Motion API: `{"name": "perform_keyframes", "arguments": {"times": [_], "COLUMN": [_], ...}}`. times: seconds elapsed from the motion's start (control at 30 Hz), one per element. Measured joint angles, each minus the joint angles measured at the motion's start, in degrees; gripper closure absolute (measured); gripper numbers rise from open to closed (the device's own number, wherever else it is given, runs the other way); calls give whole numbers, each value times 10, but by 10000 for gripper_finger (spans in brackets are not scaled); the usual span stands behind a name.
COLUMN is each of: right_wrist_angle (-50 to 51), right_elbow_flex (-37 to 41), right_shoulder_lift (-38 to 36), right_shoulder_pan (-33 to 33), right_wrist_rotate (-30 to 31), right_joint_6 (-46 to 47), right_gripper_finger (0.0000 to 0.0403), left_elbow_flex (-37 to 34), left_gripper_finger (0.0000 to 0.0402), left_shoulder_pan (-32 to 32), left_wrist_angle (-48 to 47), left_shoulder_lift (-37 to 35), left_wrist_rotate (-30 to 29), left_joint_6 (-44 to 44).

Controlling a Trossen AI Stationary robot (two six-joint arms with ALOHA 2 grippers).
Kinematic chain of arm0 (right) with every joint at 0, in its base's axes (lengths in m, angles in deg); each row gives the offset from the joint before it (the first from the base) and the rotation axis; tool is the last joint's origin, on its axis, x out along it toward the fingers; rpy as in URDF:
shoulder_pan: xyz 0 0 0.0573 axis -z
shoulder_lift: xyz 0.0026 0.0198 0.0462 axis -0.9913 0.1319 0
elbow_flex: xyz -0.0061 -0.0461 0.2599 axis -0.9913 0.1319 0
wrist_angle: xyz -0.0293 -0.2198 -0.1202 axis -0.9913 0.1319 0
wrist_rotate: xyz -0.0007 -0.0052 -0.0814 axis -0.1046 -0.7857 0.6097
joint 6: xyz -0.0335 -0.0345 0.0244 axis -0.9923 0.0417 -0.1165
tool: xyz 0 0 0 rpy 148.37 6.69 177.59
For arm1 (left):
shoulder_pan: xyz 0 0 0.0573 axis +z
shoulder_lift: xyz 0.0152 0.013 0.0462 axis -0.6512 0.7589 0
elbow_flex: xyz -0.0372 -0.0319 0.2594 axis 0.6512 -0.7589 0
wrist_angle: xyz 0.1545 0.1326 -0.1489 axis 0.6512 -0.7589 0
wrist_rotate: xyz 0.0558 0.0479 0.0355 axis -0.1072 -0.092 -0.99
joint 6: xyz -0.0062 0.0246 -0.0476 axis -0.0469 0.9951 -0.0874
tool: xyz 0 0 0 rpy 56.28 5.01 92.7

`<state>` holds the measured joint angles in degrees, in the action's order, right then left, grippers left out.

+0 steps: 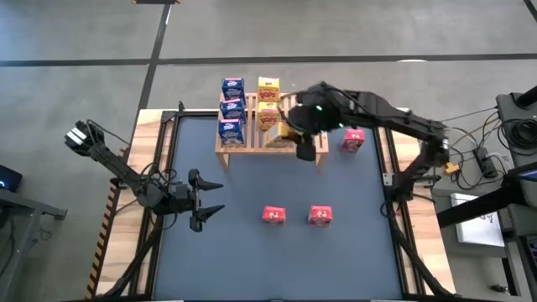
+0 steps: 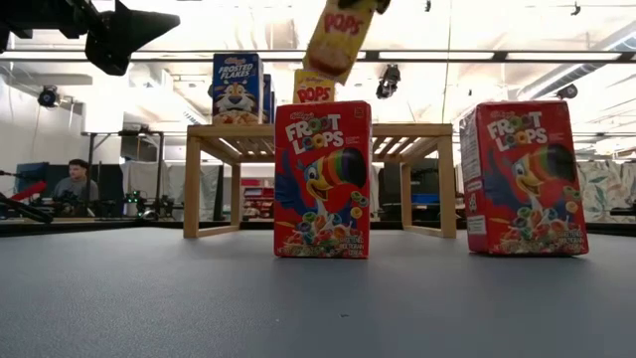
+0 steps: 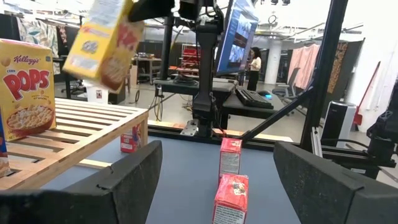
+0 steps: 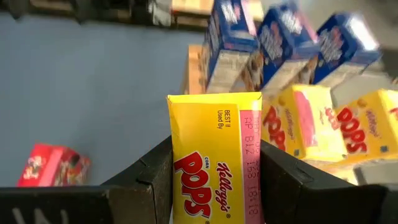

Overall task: Stack cereal on shelf
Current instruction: Put the yellow cereal box on the shelf aligned with the other yellow cereal box

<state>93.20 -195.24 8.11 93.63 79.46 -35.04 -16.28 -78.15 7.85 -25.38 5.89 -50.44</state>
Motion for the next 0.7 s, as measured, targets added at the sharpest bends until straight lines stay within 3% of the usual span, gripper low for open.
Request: {"name": "perform_keyframes", "arguments": {"times": [0.2, 0.47, 0.7], "right_wrist_angle": [106, 147, 162], "right_elbow_flex": [-128, -249, -248], "right_shoulder_lift": [93, 174, 189], "right_shoulder_pan": [28, 39, 56], "right_wrist_rotate": [-14, -30, -55], "right_joint_6": [-29, -55, -53], "right_gripper_finger": [236, 236, 236], "left_elbow_flex": [0, 0, 0], "left_gripper_finger": [109, 109, 109], "left_shoulder_pan": [0, 0, 0], "left_wrist_angle": [0, 0, 0], "left_shoulder_lift": [0, 0, 0], "left_wrist_rotate": [0, 0, 0], "left_joint_6": [0, 0, 0]}}
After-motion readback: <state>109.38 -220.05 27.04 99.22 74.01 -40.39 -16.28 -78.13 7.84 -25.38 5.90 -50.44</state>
